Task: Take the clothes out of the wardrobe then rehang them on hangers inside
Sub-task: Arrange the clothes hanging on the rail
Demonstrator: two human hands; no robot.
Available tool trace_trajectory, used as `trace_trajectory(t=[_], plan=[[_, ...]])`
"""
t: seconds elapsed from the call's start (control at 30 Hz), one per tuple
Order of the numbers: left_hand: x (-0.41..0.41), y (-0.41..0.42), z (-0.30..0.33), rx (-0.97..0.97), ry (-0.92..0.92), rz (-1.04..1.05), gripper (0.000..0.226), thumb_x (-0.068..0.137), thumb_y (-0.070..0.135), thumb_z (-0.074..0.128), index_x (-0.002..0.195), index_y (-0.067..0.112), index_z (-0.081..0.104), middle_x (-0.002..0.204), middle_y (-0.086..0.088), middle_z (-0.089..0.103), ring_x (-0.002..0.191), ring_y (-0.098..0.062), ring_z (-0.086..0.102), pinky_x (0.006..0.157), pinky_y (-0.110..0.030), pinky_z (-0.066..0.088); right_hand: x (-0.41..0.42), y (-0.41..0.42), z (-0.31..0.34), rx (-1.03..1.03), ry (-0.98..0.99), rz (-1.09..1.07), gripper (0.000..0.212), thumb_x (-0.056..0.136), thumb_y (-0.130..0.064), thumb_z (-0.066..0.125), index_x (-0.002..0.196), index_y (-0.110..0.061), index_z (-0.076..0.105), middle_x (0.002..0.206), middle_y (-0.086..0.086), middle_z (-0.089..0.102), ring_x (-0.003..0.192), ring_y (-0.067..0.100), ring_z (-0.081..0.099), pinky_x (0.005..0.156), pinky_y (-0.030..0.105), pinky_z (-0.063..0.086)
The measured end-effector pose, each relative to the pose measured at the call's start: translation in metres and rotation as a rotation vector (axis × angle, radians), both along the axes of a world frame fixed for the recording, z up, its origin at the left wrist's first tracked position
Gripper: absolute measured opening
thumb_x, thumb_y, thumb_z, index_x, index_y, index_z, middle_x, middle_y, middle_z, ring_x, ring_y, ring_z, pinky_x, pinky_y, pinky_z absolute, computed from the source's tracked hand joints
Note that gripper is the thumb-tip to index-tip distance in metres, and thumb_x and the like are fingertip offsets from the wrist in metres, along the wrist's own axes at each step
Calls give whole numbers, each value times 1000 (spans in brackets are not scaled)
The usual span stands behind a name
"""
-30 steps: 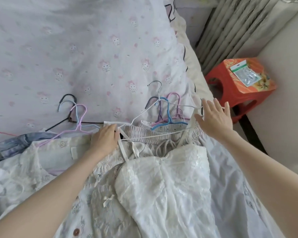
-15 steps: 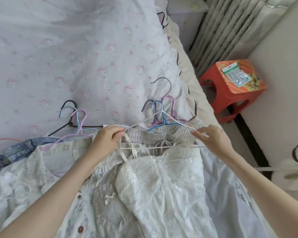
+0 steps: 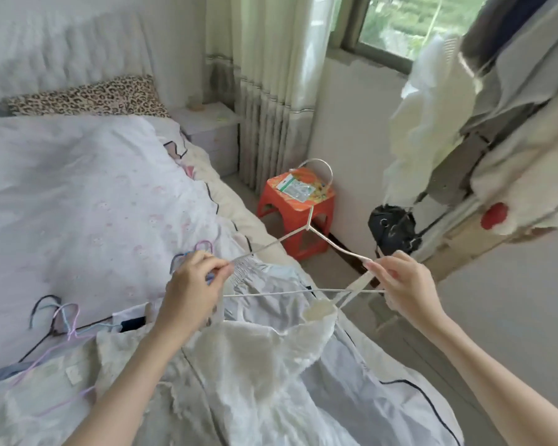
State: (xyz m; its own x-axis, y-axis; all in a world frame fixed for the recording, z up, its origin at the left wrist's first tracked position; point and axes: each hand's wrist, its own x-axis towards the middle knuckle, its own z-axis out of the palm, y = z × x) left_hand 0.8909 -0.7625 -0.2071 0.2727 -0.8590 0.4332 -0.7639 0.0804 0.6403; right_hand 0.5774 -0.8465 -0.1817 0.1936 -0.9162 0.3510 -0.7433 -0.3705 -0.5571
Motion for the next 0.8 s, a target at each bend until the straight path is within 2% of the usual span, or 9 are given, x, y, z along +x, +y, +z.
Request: trace_trajectory(t=[0.07, 0.13, 0.23, 0.33, 0.47, 0.53, 0.63, 0.7, 0.8], plan=[[-37, 4, 27, -73, -10, -61, 10, 75, 12, 74, 71, 5, 68, 73, 4, 51, 67, -9, 46, 64, -21, 37, -44, 32, 27, -76, -20, -27, 43, 79, -49, 52, 74, -12, 73, 63, 0, 54, 53, 16, 48, 52, 34, 40], [-77, 9, 57, -142, -23, -135, 16, 75, 18, 71, 68, 4, 66, 69, 2, 52, 64, -6, 41, 61, -18, 33, -90, 66, 52, -164, -8, -74, 46, 81, -52, 54, 71, -11, 72, 62, 0, 56, 52, 16, 49, 51, 33, 44], [-144, 24, 96, -244, 6, -239, 18, 74, 21, 70, 64, 7, 64, 64, 15, 45, 62, -3, 35, 60, -17, 29, -159, 122, 82, -272, 29, -211, 37, 78, -45, 64, 66, -11, 69, 56, -10, 47, 47, 7, 37, 49, 19, 32], [-214, 48, 123, -254, 64, -380, 21, 76, 29, 67, 65, 12, 65, 66, 13, 49, 65, -6, 43, 64, -20, 32, -223, 191, 106, -327, 33, -359, 38, 75, -50, 61, 64, -15, 70, 55, -8, 50, 54, 13, 43, 48, 20, 32], [-310, 94, 150, -256, 75, -568, 31, 75, 41, 61, 65, 11, 65, 65, 2, 52, 63, -15, 48, 62, -20, 30, -301, 297, 126, -388, 15, -584, 45, 74, -56, 54, 60, -16, 68, 54, -10, 52, 52, 10, 44, 50, 18, 32], [-358, 125, 161, -257, 101, -664, 32, 74, 40, 61, 63, 10, 65, 64, 3, 48, 60, -14, 47, 61, -18, 28, -333, 356, 132, -398, 19, -703, 48, 73, -59, 52, 56, -15, 64, 51, -9, 51, 50, 9, 44, 50, 20, 32], [-425, 174, 171, -243, 135, -805, 31, 74, 41, 61, 63, 13, 65, 65, 7, 47, 61, -7, 49, 61, -25, 33, -373, 443, 139, -414, 79, -880, 49, 74, -61, 50, 53, -18, 60, 48, -7, 51, 62, 12, 50, 53, 17, 32], [-462, 203, 172, -239, 154, -886, 31, 74, 43, 62, 63, 14, 66, 65, 9, 48, 61, -5, 50, 60, -29, 35, -391, 495, 145, -433, 106, -975, 52, 75, -67, 47, 51, -22, 57, 47, -13, 46, 63, 8, 49, 54, 11, 32], [-511, 240, 173, -241, 165, -1010, 34, 77, 47, 67, 60, 17, 63, 65, 8, 48, 59, -6, 49, 54, -30, 35, -409, 562, 153, -461, 147, -1120, 54, 77, -77, 36, 49, -32, 47, 46, -17, 41, 61, 2, 48, 53, 12, 31]])
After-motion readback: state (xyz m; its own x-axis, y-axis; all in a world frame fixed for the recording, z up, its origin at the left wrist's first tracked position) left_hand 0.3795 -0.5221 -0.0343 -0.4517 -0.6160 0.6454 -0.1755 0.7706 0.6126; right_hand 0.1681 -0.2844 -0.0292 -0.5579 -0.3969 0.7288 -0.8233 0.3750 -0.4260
